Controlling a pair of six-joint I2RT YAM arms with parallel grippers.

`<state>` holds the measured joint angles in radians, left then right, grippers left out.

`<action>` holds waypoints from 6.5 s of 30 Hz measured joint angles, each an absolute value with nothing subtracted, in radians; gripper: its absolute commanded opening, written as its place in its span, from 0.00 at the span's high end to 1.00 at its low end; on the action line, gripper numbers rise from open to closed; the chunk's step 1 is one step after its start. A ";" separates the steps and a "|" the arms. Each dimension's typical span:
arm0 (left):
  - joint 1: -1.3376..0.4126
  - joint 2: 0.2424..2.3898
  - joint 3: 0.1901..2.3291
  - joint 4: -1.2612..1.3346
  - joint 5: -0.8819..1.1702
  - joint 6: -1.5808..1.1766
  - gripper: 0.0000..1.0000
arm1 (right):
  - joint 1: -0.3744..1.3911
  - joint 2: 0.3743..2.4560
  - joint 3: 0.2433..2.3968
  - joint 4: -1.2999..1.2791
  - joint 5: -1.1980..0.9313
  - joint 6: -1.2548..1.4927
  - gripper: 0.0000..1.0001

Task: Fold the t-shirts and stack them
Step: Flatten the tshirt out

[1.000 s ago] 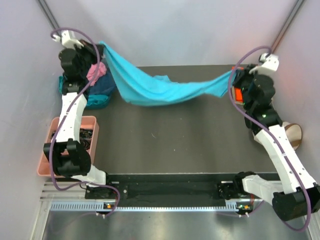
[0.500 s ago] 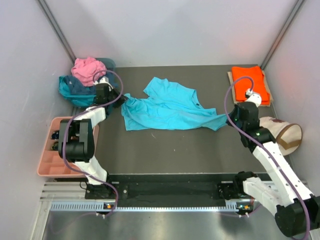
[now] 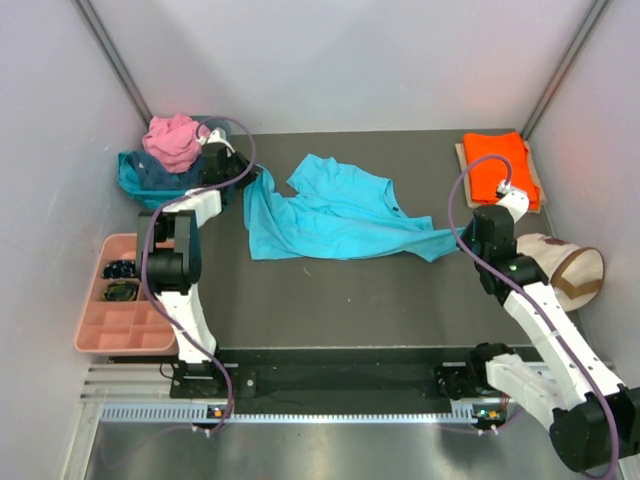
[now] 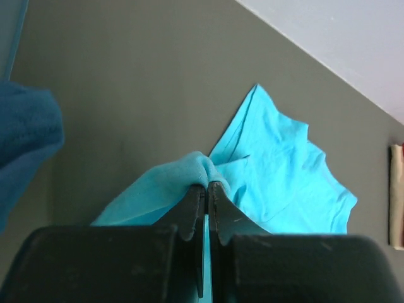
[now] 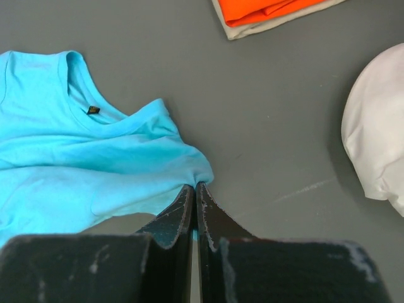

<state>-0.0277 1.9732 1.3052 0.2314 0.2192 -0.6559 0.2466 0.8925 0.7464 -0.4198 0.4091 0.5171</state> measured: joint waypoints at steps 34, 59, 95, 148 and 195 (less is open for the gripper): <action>-0.021 1.164 1.400 -0.267 -0.043 -0.474 1.00 | 0.247 0.645 1.027 -0.627 0.612 0.470 1.00; -0.034 2.205 1.777 -0.031 -0.070 -0.586 0.01 | 0.247 0.990 0.810 -0.482 0.515 0.611 1.00; -0.505 1.283 0.648 -0.305 -0.228 -0.838 0.21 | 0.247 0.974 0.711 -0.425 0.373 0.585 1.00; -0.549 1.278 0.588 -0.265 -0.307 -0.907 1.00 | 0.253 0.958 0.711 -0.434 0.365 0.584 1.00; -0.308 1.032 1.610 -0.528 -0.148 -0.363 1.00 | 0.253 0.762 1.593 -0.681 -0.059 0.377 1.00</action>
